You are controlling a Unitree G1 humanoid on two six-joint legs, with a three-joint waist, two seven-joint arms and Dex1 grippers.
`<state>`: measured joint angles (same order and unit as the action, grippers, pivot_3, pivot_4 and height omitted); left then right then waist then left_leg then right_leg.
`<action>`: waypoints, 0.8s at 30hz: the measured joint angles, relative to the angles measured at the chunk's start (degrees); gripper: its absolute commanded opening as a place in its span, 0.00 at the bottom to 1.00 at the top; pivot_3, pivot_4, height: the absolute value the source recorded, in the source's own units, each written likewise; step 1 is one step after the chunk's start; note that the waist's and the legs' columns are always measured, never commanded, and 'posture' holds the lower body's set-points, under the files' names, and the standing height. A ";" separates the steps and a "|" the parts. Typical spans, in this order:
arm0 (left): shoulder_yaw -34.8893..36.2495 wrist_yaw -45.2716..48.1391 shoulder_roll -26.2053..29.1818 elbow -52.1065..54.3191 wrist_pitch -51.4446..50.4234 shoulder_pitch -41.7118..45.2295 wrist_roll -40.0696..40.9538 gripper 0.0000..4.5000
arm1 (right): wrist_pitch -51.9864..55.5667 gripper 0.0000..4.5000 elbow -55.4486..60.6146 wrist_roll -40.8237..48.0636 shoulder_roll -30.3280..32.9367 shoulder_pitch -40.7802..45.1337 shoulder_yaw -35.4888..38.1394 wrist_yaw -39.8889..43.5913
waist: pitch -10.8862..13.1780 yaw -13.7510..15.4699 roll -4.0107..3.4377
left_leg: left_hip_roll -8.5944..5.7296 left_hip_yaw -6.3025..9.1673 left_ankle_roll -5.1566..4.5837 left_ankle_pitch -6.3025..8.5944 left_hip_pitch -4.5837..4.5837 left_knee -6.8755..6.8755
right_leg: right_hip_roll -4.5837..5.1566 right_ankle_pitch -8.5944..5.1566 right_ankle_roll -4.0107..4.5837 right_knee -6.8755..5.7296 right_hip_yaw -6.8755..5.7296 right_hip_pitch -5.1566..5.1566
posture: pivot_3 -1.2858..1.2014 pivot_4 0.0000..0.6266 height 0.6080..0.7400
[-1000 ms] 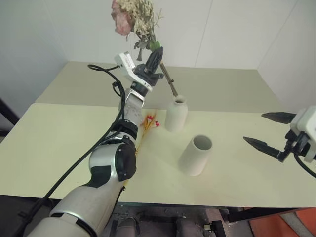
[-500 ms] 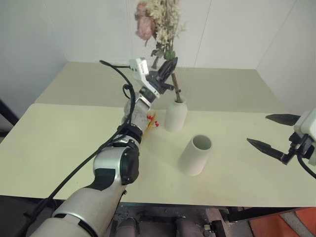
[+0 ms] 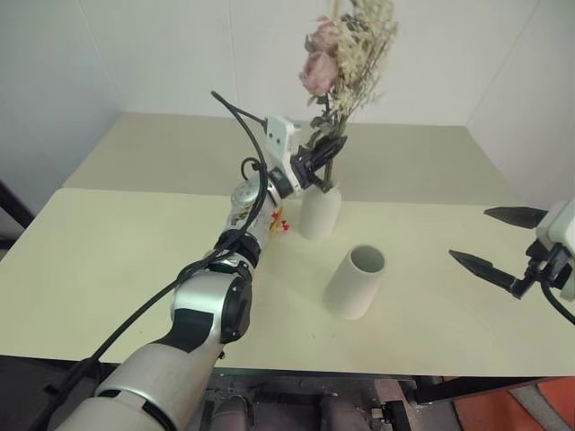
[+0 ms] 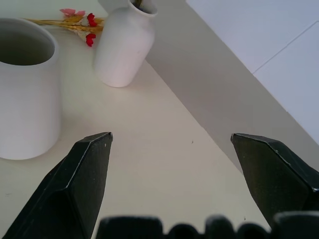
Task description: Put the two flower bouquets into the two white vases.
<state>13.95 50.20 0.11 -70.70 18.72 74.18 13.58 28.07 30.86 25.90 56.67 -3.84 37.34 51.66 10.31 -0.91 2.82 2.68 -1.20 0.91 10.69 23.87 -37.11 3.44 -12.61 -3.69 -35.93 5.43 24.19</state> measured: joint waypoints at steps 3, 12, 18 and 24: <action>-2.33 -1.17 0.80 -0.11 -0.09 -0.04 -2.71 0.49 | 0.00 1.00 0.01 0.00 0.00 0.04 0.00 -0.06 | 0.00 0.00 0.00 | 0.00 0.00 0.00 0.00 0.00 0.00 | 0.00 0.00 0.00 0.00 0.00 0.00 | 0.52 0.24 1.00; -5.12 -0.46 4.43 1.51 -2.41 -0.14 -5.81 0.99 | -0.01 1.00 -0.04 -0.92 0.00 -1.06 0.08 -0.02 | 0.00 -0.03 0.00 | 0.00 0.00 0.00 0.00 0.00 0.00 | 0.00 0.00 0.00 -0.02 0.00 0.01 | 0.52 0.24 1.00; -3.69 4.95 7.10 16.68 -7.35 -6.60 0.28 0.99 | -0.28 1.00 -1.27 -1.54 0.00 -0.13 -0.66 -0.06 | -0.02 -0.49 -0.03 | 0.03 -0.01 0.00 0.00 -0.03 0.02 | -0.02 0.00 0.02 -0.09 0.03 0.02 | 0.52 0.24 1.00; -5.62 -9.89 10.13 45.26 -28.36 -17.23 -1.49 0.99 | -0.43 1.00 -2.57 -2.11 0.01 1.18 -2.02 0.07 | -0.02 -0.30 -0.03 | 0.03 0.03 0.00 0.00 -0.04 -0.13 | -0.02 0.01 0.01 -0.14 0.02 -0.05 | 0.52 0.24 1.00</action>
<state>8.33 40.31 10.24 -25.44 -9.64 56.96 12.09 27.64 28.29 23.79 56.67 -2.66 35.31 51.73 10.30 -1.21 2.79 2.71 -1.16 0.90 10.69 23.83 -37.24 3.42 -12.60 -3.68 -36.08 5.45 24.14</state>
